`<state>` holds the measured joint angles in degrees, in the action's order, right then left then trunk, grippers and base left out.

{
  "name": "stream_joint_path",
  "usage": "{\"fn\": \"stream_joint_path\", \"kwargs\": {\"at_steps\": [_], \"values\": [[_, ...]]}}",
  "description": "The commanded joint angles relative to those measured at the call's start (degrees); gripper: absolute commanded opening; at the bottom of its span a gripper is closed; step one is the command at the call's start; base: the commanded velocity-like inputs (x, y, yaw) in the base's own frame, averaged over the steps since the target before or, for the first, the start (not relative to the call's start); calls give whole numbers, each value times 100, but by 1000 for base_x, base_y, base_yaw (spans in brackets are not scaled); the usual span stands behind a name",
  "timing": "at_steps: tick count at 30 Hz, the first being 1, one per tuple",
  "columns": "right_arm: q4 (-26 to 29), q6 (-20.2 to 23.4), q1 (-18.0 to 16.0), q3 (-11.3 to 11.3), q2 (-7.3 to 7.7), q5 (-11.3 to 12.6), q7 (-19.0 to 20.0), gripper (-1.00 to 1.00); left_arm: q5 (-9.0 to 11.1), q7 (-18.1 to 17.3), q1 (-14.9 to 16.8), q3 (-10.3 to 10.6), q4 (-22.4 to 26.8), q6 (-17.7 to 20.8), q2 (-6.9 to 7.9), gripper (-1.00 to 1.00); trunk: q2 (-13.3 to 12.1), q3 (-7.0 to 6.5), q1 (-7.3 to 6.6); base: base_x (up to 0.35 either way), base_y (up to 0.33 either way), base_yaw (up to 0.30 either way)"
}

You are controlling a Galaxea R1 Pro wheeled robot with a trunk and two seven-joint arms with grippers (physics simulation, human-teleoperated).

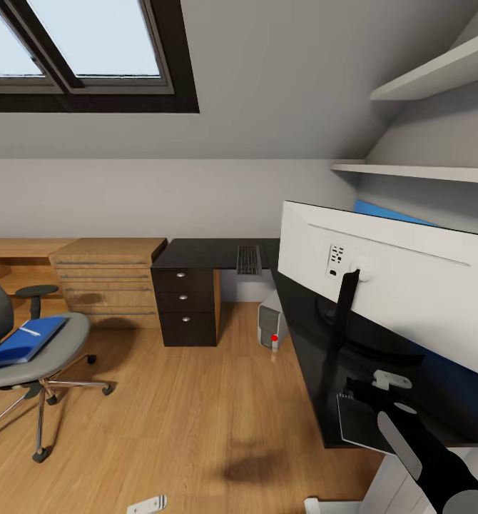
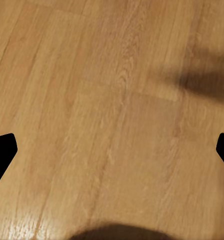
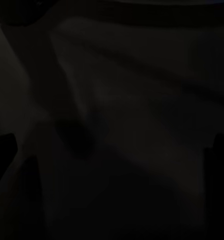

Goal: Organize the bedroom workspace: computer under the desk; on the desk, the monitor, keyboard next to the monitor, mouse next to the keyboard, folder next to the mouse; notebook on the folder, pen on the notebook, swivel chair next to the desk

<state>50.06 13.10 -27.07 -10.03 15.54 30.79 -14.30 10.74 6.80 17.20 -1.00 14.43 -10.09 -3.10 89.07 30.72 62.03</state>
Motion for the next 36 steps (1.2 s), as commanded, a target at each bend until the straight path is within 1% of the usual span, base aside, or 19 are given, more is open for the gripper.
{"fn": "stream_joint_path", "kwargs": {"at_steps": [1, 9, 20, 29, 36], "values": [[-21, 34, -1, -26, 7, 120, -71, 100, 33, 4, 3, -9, -1, -19, -2, 100, 3, 7, 0, -66, -17, 0], [-30, 40, -1, -25, 3, 120, -68, 100, 39, 12, 3, -6, -1, -19, 2, 100, 3, 7, 0, -159, -50, 0], [-39, 43, -1, -25, 2, 120, -69, 100, 42, 14, 3, -9, -1, -20, 2, 100, 3, 7, 0, -33, -10, 0], [-101, 43, -1, -25, 2, 120, -65, 100, 42, 14, 3, -11, -1, -20, 2, 100, 3, 7, 0, -129, -1, 0], [-109, 43, -1, -25, 2, 120, -65, 100, 42, 14, 3, -12, -1, -20, 2, 100, 3, 7, 0, -41, 0, 0]]}}
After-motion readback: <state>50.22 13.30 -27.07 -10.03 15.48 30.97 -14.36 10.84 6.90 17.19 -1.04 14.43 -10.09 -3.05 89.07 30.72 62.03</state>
